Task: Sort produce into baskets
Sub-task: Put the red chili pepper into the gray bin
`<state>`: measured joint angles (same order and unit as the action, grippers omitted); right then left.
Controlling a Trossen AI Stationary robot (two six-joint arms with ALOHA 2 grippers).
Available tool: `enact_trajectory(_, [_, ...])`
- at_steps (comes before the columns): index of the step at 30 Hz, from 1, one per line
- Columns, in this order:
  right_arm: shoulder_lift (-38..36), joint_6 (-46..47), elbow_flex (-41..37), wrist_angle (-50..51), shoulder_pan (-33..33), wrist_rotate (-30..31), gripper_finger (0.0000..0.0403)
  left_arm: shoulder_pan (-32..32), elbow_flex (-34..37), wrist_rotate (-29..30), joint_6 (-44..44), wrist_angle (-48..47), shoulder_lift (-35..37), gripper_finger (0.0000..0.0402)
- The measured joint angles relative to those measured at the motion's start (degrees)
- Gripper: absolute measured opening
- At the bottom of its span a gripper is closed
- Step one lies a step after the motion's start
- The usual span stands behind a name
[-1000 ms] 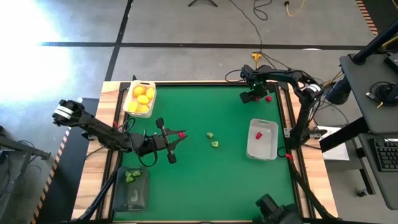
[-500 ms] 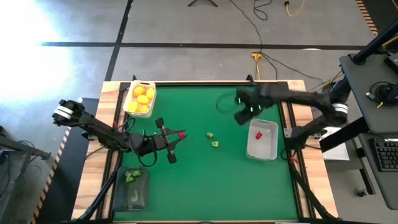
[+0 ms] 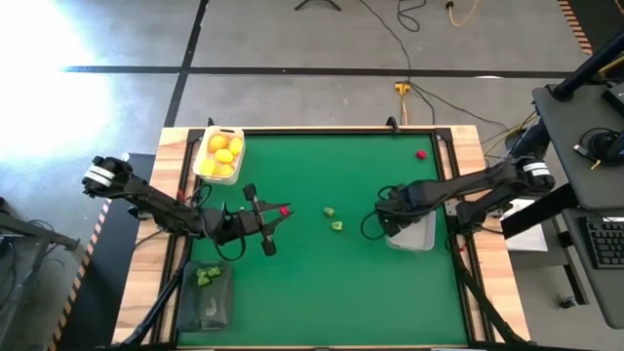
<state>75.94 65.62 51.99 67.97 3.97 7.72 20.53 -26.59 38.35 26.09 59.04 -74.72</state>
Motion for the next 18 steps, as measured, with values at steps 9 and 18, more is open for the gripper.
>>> enact_trajectory(9, [1.1, -2.4, -4.9, -2.6, -6.0, 3.9, 0.0180, 0.0, 0.0, 0.0, 0.0, 0.1, 0.0, 0.0077])
enact_trajectory(18, [0.5, -6.6, 7.3, 2.6, -9.4, 3.5, 0.0221, 0.0, 0.0, 0.0, 0.0, 0.1, 0.0, 0.0077])
